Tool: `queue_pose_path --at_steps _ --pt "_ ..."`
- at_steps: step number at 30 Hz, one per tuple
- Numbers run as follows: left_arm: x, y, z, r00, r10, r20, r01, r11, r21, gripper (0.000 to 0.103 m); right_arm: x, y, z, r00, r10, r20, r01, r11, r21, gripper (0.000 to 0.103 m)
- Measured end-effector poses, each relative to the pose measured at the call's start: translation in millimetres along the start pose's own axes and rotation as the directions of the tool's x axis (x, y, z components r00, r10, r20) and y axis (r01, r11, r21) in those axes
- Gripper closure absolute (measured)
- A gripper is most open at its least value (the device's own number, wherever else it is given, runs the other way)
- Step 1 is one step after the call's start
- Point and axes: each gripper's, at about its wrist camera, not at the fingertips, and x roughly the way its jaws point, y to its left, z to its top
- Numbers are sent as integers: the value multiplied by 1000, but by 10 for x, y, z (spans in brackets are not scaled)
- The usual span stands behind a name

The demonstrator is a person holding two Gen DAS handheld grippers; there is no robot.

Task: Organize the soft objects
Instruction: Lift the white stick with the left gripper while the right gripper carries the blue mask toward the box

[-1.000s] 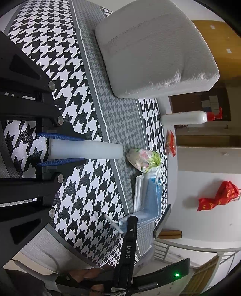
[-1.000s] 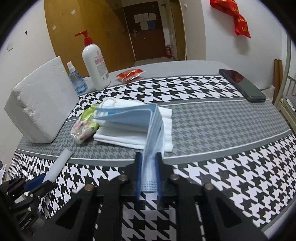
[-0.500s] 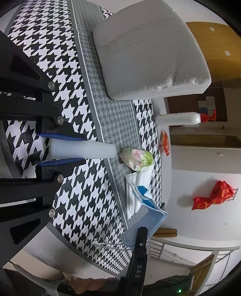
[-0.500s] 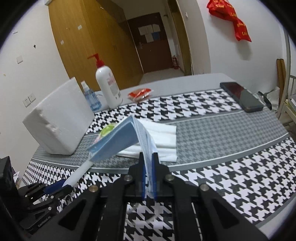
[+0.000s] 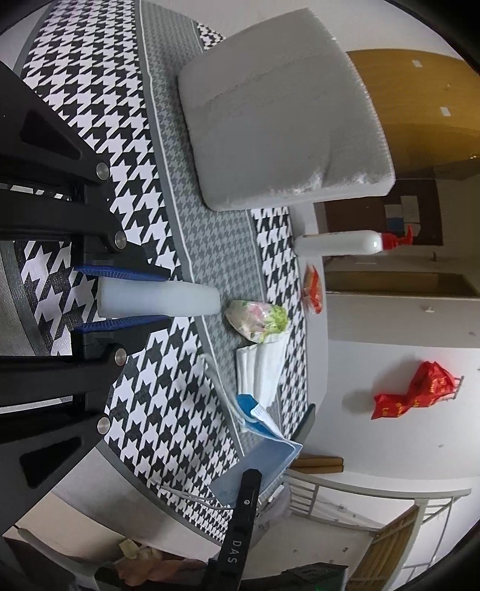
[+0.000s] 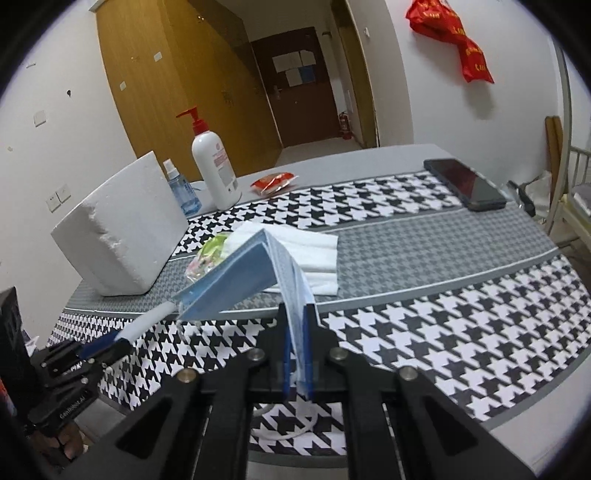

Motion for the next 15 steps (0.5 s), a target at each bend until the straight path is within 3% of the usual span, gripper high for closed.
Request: queue_pose_path --at_steps 15 --pt "-294 27 105 996 22 82 -23 1000 6 83 -143 198 131 997 46 59 -44 999 -29 95"
